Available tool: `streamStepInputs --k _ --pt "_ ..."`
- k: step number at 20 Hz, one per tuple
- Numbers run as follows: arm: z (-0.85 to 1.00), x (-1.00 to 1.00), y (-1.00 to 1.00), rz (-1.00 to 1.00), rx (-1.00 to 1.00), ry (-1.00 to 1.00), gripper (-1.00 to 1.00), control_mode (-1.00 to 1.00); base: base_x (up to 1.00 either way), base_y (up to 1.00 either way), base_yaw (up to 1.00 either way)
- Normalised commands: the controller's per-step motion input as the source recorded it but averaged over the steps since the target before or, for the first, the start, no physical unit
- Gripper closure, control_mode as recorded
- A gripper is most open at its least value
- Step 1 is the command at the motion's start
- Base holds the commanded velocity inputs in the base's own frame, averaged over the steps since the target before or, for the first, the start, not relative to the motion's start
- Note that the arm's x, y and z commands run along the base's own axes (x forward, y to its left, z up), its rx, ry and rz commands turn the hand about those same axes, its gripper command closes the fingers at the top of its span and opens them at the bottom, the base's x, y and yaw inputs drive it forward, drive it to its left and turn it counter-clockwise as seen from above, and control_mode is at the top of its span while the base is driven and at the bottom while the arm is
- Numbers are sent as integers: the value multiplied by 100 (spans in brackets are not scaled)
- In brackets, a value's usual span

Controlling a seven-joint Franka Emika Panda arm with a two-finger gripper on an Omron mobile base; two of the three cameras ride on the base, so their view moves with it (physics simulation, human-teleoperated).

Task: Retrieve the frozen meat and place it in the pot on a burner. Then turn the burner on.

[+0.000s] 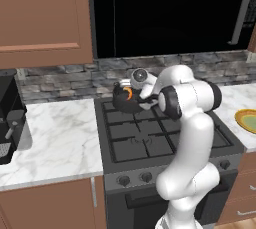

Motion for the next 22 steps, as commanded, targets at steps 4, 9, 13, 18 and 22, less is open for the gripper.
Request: streamStepInputs --k 4,9,13,18,22 --pt "71 -58 5 0 -3 -5 -100 -100 0 0 0" --pt "44 -57 1 0 -5 -4 -100 -100 0 0 0" --pt "35 -67 0 0 -6 -2 -100 -100 0 0 0" --pt "54 -73 0 0 -7 -1 -100 -100 0 0 0" --pt "66 -67 0 0 -6 0 -100 -100 0 0 0"
